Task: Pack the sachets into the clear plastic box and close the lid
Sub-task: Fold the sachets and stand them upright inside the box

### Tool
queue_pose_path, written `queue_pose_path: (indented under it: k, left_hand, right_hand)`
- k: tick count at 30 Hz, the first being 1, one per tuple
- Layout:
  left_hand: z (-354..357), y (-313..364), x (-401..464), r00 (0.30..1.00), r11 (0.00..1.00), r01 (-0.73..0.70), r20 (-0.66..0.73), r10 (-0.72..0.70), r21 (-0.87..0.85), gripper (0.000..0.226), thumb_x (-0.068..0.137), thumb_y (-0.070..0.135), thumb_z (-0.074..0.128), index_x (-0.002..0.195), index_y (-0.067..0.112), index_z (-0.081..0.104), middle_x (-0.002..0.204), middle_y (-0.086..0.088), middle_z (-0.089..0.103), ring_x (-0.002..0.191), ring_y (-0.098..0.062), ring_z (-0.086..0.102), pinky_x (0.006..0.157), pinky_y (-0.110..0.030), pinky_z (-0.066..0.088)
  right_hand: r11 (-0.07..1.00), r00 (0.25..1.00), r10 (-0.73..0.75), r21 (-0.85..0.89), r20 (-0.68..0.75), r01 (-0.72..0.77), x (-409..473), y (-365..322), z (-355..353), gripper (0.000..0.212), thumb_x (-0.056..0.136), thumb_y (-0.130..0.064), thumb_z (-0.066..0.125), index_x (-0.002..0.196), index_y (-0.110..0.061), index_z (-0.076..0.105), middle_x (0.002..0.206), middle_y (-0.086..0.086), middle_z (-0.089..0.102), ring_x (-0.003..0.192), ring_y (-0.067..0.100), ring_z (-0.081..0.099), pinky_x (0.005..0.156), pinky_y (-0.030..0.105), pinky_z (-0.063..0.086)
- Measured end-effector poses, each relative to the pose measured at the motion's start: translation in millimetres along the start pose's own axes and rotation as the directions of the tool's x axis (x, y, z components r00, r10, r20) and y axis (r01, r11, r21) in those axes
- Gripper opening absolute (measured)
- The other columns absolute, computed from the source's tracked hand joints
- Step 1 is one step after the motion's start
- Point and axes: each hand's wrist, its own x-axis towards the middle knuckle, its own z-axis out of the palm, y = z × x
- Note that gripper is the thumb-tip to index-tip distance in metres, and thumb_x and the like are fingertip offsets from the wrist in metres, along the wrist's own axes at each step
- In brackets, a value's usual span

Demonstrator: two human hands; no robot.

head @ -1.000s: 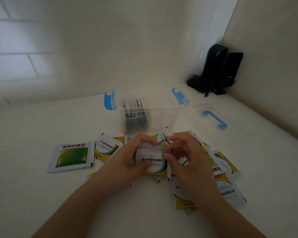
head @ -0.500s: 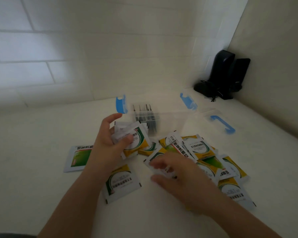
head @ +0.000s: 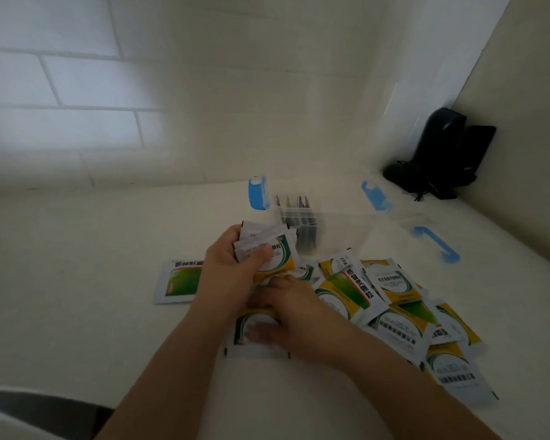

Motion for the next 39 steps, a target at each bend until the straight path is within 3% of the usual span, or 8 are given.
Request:
queue_pose_path:
  k: [5,9,12,16,21,26,30,39]
  left_hand:
    - [-2,3,1,0.993,0.989,0.117,-0.014,-0.119,-0.093,0.021,0.080,0.012,0.063,0.098,0.022,0.063,0.097,-0.002,0.071,0.086,-0.015,0.069,0.074,-0.029,0.057]
    - [4,3,-2,0.985,0.978,0.162,0.083,-0.151,-0.135,0.022,0.082,0.014,0.061,0.104,0.015,0.061,0.095,-0.008,0.071,0.080,-0.018,0.070,0.065,-0.029,0.057]
    - [14,1,-10,0.979,0.985,0.143,0.164,-0.125,-0.099,0.022,0.082,0.017,0.060,0.104,0.016,0.061,0.091,-0.003,0.072,0.076,-0.011,0.069,0.059,-0.021,0.056]
    - [18,-3,-10,0.970,0.973,0.185,0.184,-0.158,-0.139,0.020,0.087,0.017,0.054,0.105,0.020,0.062,0.098,-0.003,0.073,0.091,-0.018,0.069,0.080,-0.034,0.055]
    - [23,-6,-15,0.968,0.991,0.112,0.232,-0.093,-0.070,0.016,0.081,0.043,0.048,0.083,0.046,0.063,0.086,0.008,0.073,0.087,-0.012,0.068,0.072,-0.026,0.055]
    - [25,0,-19,0.935,0.998,-0.047,0.354,0.027,0.048,0.027,0.076,0.046,0.052,0.095,0.028,0.054,0.092,-0.002,0.067,0.085,-0.010,0.067,0.070,-0.023,0.057]
    - [17,11,-18,0.915,0.998,-0.051,0.402,0.037,0.024,0.010,0.086,0.015,0.056,0.089,0.024,0.055,0.084,0.002,0.070,0.082,-0.011,0.068,0.068,-0.024,0.057]
    - [-29,-3,-45,0.899,0.977,-0.119,0.437,0.029,0.179,0.021,0.081,0.007,0.063,0.088,0.023,0.052,0.094,0.004,0.063,0.084,0.000,0.062,0.066,-0.014,0.051]
  right_hand:
    - [0.935,0.982,0.170,0.328,-0.082,-0.134,-22,1,-26,0.009,0.077,-0.025,0.069,0.077,-0.034,0.065,0.078,-0.020,0.064,0.079,-0.005,0.053,0.069,0.008,0.038]
    - [0.410,0.889,0.446,0.906,-0.102,-0.102,-37,12,-31,0.015,0.080,-0.008,0.065,0.080,-0.022,0.059,0.080,-0.006,0.075,0.078,0.009,0.070,0.065,0.017,0.054]
    - [0.257,0.800,0.584,0.966,-0.139,-0.020,-38,14,-25,0.032,0.080,0.001,0.062,0.096,-0.024,0.050,0.081,-0.002,0.076,0.075,0.015,0.072,0.058,0.020,0.056]
    - [0.356,0.701,0.657,0.934,-0.276,0.034,-36,16,-17,0.039,0.081,-0.001,0.062,0.102,-0.032,0.051,0.089,0.000,0.072,0.079,0.013,0.071,0.059,0.020,0.056]
    - [0.725,0.664,0.553,0.683,-0.504,-0.085,-34,12,-7,0.020,0.079,-0.022,0.068,0.084,-0.035,0.054,0.080,-0.010,0.067,0.073,0.001,0.065,0.058,0.014,0.053]
    - [0.726,0.630,0.575,0.680,-0.522,-0.099,-32,12,-3,0.042,0.069,-0.028,0.077,0.089,-0.039,0.041,0.083,-0.013,0.057,0.075,-0.006,0.060,0.055,0.007,0.048]
    - [0.684,0.723,0.505,0.729,-0.472,-0.001,-32,10,-2,0.056,0.069,-0.020,0.077,0.106,-0.043,0.041,0.095,-0.023,0.056,0.088,-0.006,0.061,0.066,0.008,0.051]
    - [0.837,0.906,0.334,0.525,-0.260,-0.157,-36,-7,12,0.035,0.067,-0.035,0.073,0.076,-0.041,0.040,0.076,-0.014,0.058,0.067,0.000,0.056,0.057,0.010,0.045]
